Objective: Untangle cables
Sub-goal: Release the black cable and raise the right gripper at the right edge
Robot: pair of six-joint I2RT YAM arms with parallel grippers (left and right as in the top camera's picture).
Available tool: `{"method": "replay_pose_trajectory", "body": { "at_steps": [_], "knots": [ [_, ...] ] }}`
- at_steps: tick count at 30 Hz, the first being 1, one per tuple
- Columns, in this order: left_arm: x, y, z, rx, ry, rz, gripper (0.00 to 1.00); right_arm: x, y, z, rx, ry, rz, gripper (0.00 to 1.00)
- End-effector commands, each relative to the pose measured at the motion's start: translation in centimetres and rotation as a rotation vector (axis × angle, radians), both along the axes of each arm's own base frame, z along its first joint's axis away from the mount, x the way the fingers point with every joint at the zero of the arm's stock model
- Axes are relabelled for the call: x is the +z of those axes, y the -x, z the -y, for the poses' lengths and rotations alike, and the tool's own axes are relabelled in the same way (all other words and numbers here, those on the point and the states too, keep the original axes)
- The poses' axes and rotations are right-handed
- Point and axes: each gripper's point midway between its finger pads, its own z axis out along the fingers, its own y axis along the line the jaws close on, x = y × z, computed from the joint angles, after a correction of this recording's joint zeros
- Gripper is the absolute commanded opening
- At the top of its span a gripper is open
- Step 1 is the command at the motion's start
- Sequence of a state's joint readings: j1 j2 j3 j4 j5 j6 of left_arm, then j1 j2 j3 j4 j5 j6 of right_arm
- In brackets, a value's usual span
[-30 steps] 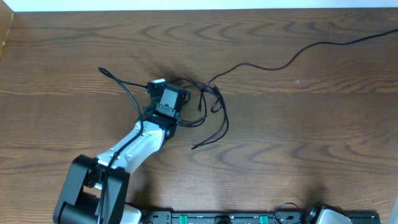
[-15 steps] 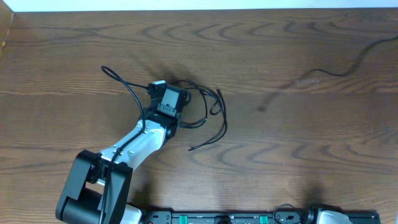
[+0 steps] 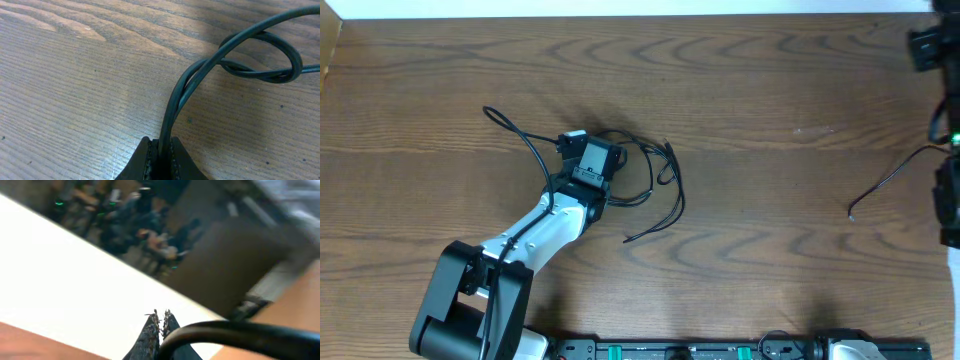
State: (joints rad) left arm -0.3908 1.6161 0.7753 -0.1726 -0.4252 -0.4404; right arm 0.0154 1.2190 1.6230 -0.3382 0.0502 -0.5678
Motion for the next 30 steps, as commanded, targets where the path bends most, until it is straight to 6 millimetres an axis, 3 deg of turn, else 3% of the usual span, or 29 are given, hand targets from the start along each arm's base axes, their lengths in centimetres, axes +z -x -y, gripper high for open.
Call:
{"method": "replay_pose_trajectory", "body": {
  "at_steps": [1,4,7,16,17,19,20,24,30],
  "knots": [
    [0.0,-0.2,-0.4,0.008,-0.029,0.001,0.08,-3.0,-0.9,-2.3,0.11,-0.242,-0.071,0.01],
    [-0.2,0.0,0.0,0.008,0.004,-0.006,0.08,-6.7,-1.9,-2.5,0.106,-0.425,-0.155,0.01],
    [-0.5,0.1,0.8,-0.014,0.043,-0.023,0.08,-10.6,-3.0,-2.3,0.078,-0.483,-0.227,0.01],
    [-0.5,0.0,0.8,-0.014,0.046,-0.02,0.08,-16.5,-5.7,1.7,-0.126,-0.465,-0.23,0.01],
    [-0.6,0.1,1.1,-0.024,0.064,-0.027,0.08,-18.8,-6.5,2.2,-0.145,-0.461,-0.258,0.01],
    [-0.7,0.1,1.3,-0.028,0.07,-0.03,0.08,-21.3,-7.3,2.7,-0.165,-0.461,-0.295,0.03],
    [-0.7,0.1,1.3,-0.028,0.069,-0.03,0.08,-23.8,-8.2,3.2,-0.188,-0.46,-0.333,0.05],
    [-0.7,0.1,1.3,-0.028,0.07,-0.03,0.08,-29.6,-9.9,4.8,-0.255,-0.457,-0.447,0.05],
    [-0.7,0.1,1.3,-0.028,0.07,-0.03,0.08,-37.6,-10.2,7.2,-0.372,-0.553,-0.615,0.01]
  ]
}}
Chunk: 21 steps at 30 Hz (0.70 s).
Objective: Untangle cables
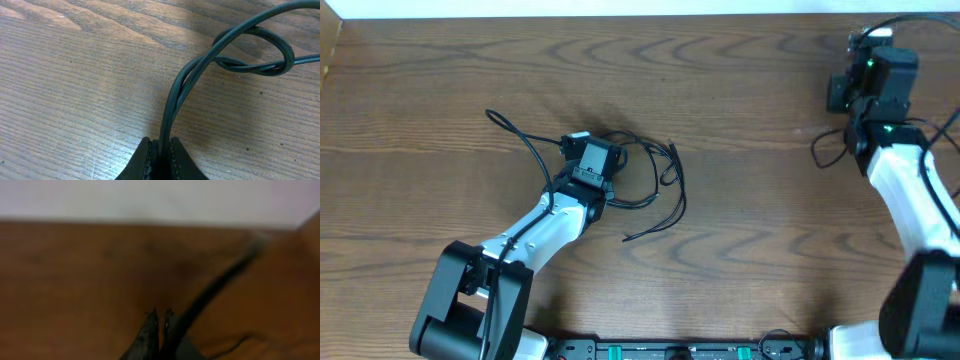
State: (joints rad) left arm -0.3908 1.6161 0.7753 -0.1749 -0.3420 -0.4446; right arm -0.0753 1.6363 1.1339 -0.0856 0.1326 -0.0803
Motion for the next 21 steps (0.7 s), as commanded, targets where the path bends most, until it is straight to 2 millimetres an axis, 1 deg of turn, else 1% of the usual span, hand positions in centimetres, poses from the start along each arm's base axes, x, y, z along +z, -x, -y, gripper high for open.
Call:
{"method": "replay_pose_trajectory", "body": {
  "at_steps": [1,3,6,11,13,14,16,20,21],
  "knots": [
    [-0.1,-0.2,0.0,0.007,-0.001,-0.001,0.08,-3.4,0.5,2.0,-0.119,-0.088,-0.065,0.01],
    [-0.1,-0.2,0.0,0.007,-0.001,-0.001,0.08,-4.8,0.9,3.1,-0.179,-0.136,-0.088,0.02],
    [-0.1,-0.2,0.0,0.007,-0.001,-0.001,0.08,-6.1,1.3,4.7,-0.269,-0.205,-0.097,0.06],
    [-0.1,-0.2,0.0,0.007,-0.001,-0.001,0.08,-6.8,1.9,6.4,-0.322,-0.227,-0.107,0.22],
    [-0.1,-0.2,0.0,0.007,0.0,-0.001,0.08,-7.1,2.3,6.7,-0.334,-0.231,-0.125,0.31],
    [-0.1,-0.2,0.0,0.007,0.0,-0.001,0.09,-7.4,2.6,6.9,-0.355,-0.248,-0.132,0.38],
    [-0.1,-0.2,0.0,0.007,0.0,-0.001,0.08,-7.8,3.0,7.2,-0.399,-0.287,-0.139,0.43],
    [-0.1,-0.2,0.0,0.007,-0.001,-0.001,0.09,-8.8,3.5,7.8,-0.471,-0.338,-0.149,0.49],
    [-0.1,-0.2,0.0,0.007,-0.001,-0.001,0.09,-9.1,3.7,8.1,-0.496,-0.348,-0.15,0.53]
  ]
}}
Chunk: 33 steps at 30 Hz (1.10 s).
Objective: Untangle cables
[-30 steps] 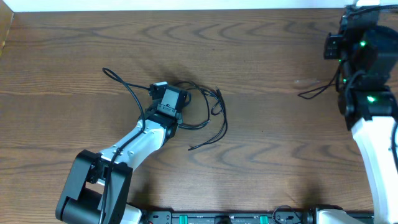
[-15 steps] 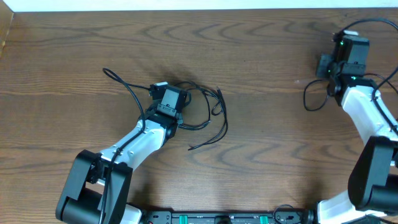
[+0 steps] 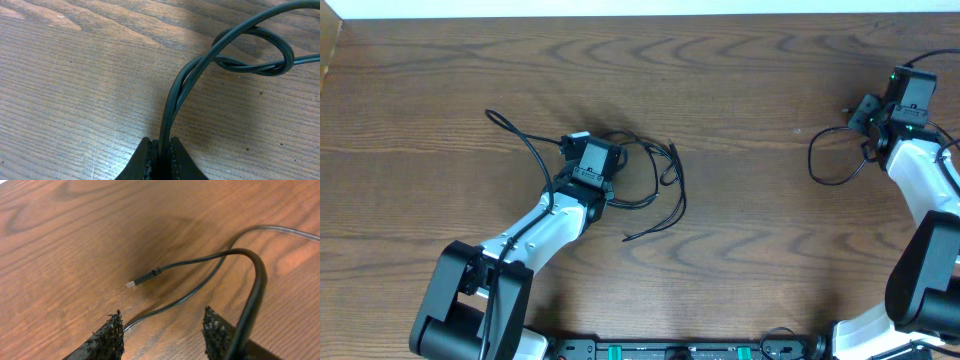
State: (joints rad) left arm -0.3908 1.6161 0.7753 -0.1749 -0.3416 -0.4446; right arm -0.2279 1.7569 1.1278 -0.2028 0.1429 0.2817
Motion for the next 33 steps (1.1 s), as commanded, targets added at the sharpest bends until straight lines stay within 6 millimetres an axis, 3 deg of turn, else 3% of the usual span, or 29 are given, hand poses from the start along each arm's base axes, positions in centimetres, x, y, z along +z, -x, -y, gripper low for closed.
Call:
{"method": "replay_pose_trajectory", "body": {
  "at_steps": [1,4,7,14,22,24,31,32,33],
  "knots": [
    [-0.1,-0.2,0.0,0.007,-0.001,-0.001,0.09,-1.6,0.7,1.4,-0.132,-0.052,-0.012,0.57],
    [-0.1,-0.2,0.0,0.007,-0.001,-0.001,0.09,-2.9,1.6,2.2,-0.2,-0.076,-0.043,0.69],
    [-0.1,-0.2,0.0,0.007,-0.001,-0.001,0.09,-4.3,2.6,2.8,-0.252,-0.109,-0.083,0.75],
    [-0.1,-0.2,0.0,0.007,-0.001,-0.001,0.09,-4.7,2.8,3.6,-0.299,-0.12,-0.078,0.77],
    [-0.1,-0.2,0.0,0.007,-0.001,-0.001,0.1,-6.7,2.7,4.4,-0.409,-0.188,-0.055,0.8],
    [-0.1,-0.2,0.0,0.007,-0.001,-0.001,0.15,-7.5,2.0,4.6,-0.408,-0.191,-0.038,0.78],
    [-0.1,-0.2,0.0,0.007,-0.001,-0.001,0.16,-10.1,0.6,4.6,-0.385,-0.204,-0.018,0.59],
    [-0.1,-0.2,0.0,0.007,-0.001,-0.001,0.15,-10.1,-0.1,4.3,-0.339,-0.207,-0.002,0.5],
    [-0.1,-0.2,0.0,0.007,-0.001,-0.001,0.15,-10.0,-1.0,3.9,-0.281,-0.205,0.018,0.31]
  ]
}}
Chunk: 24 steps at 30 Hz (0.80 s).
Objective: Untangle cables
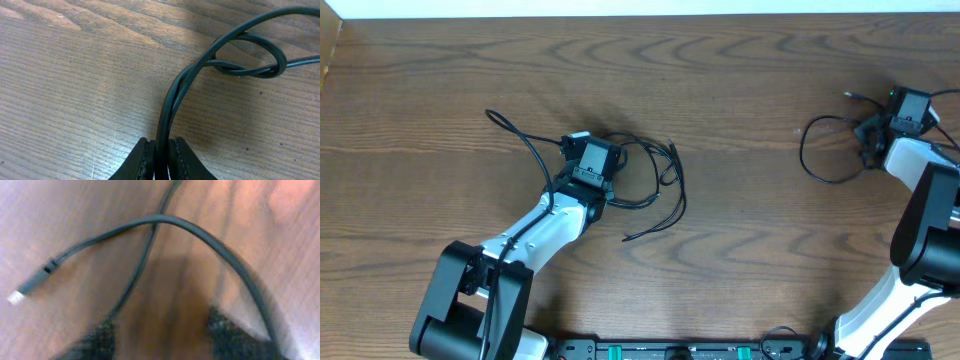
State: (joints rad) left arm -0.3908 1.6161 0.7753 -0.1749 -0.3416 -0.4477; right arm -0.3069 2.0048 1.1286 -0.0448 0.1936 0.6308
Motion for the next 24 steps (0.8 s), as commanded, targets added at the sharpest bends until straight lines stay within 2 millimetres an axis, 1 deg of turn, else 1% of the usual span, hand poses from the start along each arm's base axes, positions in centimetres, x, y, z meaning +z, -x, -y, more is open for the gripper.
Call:
{"method": "replay_pose_trajectory", "body": {
  "at_steps": [1,2,3,6,9,11,12,14,16,17,18,19,20,21,22,24],
  "knots": [
    [-0.1,-0.2,0.0,0.004,-0.002,-0.001,0.15,-1.0,-1.7,-1.1,0.134,-0.015,0.033,0.14],
    [-0.1,-0.2,0.0,0.004,-0.002,-0.001,0.15,-0.5,-2.5,-1.2,0.172,0.0,0.062,0.01],
    [-0.1,-0.2,0.0,0.004,-0.002,-0.001,0.15,0.1,-3.2,-1.1,0.191,0.021,0.093,0.01],
    [-0.1,-0.2,0.0,0.004,-0.002,-0.001,0.15,3.5,-6.1,-0.5,0.286,0.154,0.219,0.01],
    [-0.1,-0.2,0.0,0.004,-0.002,-0.002,0.15,7.8,-8.5,0.4,0.357,0.305,0.308,0.01],
    [-0.1,-0.2,0.0,0.004,-0.002,-0.001,0.15,10.7,-9.9,1.3,0.378,0.396,0.331,0.01],
    [-0.1,-0.2,0.0,0.004,-0.002,-0.001,0.15,12.3,-10.5,2.0,0.374,0.446,0.332,0.01],
    [-0.1,-0.2,0.0,0.004,-0.002,-0.002,0.15,16.2,-11.4,4.4,0.332,0.576,0.324,0.01],
    [-0.1,-0.2,0.0,0.004,-0.002,-0.002,0.15,20.5,-11.8,6.8,0.291,0.695,0.33,0.01],
    [-0.1,-0.2,0.0,0.004,-0.002,-0.002,0.15,22.3,-12.0,7.7,0.279,0.734,0.339,0.01],
    [-0.1,-0.2,0.0,0.004,-0.002,-0.002,0.15,24.3,-11.9,9.1,0.259,0.766,0.351,0.01],
    [-0.1,-0.2,0.0,0.004,-0.002,-0.002,0.15,25.0,-11.8,9.9,0.245,0.773,0.355,0.01],
    [-0.1,-0.2,0.0,0.004,-0.002,-0.002,0.15,25.7,-11.6,11.2,0.225,0.778,0.353,0.01],
    [-0.1,-0.2,0.0,0.004,-0.002,-0.002,0.15,25.6,-11.3,12.3,0.21,0.771,0.336,0.01],
    [-0.1,-0.2,0.0,0.005,-0.001,-0.001,0.15,25.1,-11.1,13.1,0.204,0.757,0.311,0.01],
    [-0.1,-0.2,0.0,0.02,0.008,0.002,0.15,22.0,-10.4,14.3,0.201,0.695,0.233,0.02]
  ]
}}
